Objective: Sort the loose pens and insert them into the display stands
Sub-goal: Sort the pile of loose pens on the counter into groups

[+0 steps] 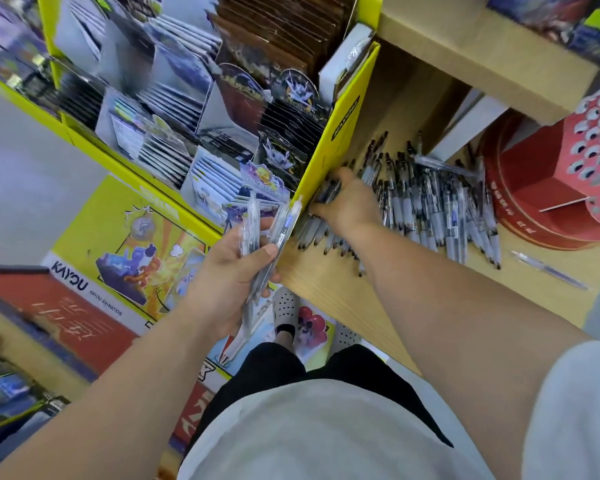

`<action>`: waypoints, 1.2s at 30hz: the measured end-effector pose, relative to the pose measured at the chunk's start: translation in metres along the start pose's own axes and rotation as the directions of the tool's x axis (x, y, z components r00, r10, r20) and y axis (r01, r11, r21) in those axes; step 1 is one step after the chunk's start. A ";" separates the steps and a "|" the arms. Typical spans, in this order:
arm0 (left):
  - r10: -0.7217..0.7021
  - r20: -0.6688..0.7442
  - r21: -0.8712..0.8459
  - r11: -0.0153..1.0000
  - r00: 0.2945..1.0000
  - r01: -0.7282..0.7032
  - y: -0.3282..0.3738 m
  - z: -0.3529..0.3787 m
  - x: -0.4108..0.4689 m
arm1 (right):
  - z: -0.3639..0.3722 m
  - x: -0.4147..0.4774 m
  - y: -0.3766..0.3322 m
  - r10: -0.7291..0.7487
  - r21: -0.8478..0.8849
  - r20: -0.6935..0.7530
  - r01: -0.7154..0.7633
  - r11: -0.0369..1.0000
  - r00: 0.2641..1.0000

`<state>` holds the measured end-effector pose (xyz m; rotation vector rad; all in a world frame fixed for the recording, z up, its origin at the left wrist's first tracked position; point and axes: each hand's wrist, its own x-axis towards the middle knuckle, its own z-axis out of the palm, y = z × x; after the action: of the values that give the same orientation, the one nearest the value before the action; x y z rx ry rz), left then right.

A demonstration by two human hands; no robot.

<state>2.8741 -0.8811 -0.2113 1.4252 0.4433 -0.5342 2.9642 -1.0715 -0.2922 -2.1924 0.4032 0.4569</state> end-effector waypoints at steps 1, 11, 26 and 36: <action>0.003 -0.008 0.017 1.000 1.000 -0.003 -0.001 -0.001 0.001 | 0.000 0.000 -0.001 0.001 0.007 0.005 -0.001 1.000 1.000; -0.017 -0.004 -0.052 0.998 1.000 0.017 -0.006 0.003 -0.003 | -0.018 -0.025 0.016 -0.008 0.320 -0.067 0.029 0.947 0.998; -0.126 0.065 -0.072 0.989 0.990 0.131 -0.047 0.117 -0.033 | -0.120 -0.137 0.082 0.098 0.613 -0.091 -0.022 0.790 0.991; -0.123 0.393 -0.014 0.990 0.911 0.140 -0.026 0.190 -0.032 | -0.146 -0.174 0.089 0.233 0.639 -0.262 -0.013 0.769 0.937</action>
<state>2.8278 -1.0696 -0.1943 1.2138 0.2261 -0.8951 2.7985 -1.2178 -0.1884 -1.5709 0.7682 -0.0035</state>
